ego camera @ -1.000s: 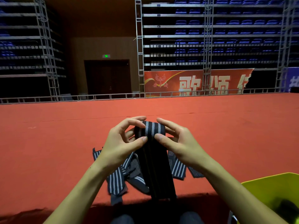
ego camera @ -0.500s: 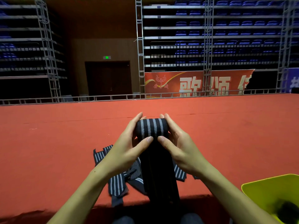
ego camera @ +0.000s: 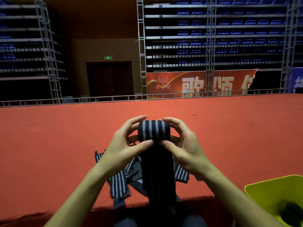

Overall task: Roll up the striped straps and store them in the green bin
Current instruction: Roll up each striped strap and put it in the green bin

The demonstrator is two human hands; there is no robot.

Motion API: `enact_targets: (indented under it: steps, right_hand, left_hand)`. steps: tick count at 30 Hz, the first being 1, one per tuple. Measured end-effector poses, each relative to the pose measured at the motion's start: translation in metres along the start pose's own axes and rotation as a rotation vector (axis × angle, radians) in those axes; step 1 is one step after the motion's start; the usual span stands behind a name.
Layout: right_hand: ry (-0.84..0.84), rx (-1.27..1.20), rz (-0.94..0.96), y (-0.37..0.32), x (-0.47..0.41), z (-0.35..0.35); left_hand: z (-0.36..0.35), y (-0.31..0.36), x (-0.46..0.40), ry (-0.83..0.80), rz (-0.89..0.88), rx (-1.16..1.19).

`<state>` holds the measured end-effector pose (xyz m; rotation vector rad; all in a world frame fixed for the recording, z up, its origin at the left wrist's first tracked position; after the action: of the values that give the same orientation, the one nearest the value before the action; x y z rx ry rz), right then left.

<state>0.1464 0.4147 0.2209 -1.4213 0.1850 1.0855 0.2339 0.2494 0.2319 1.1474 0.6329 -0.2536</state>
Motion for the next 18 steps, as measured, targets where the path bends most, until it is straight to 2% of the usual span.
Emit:
enact_targets:
  steps: [3, 6, 10, 18]
  right_hand:
    - [-0.003, -0.070, 0.010, -0.003, -0.002, 0.002]
    - [0.029, -0.113, 0.040, -0.008, -0.001, 0.002]
    - [0.031, -0.116, 0.078, -0.009, 0.000, 0.000]
    - [0.001, -0.048, 0.135, -0.007, 0.008, -0.013]
  left_hand:
    - [0.000, -0.002, -0.002, 0.021, 0.054, 0.076]
    - [-0.002, 0.003, -0.002, 0.033, 0.036, 0.103]
    - [-0.006, 0.008, -0.004, 0.020, -0.025, 0.101]
    - [-0.014, -0.005, -0.005, -0.014, -0.042, 0.087]
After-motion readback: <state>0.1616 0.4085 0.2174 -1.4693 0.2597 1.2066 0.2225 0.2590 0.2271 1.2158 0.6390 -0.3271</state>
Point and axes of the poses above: each hand's wrist, its own x-axis away from the middle knuckle, its own z-axis out of the back of the hand, y = z × x, the point moved 9 cm from there along -x, towards the middle knuckle
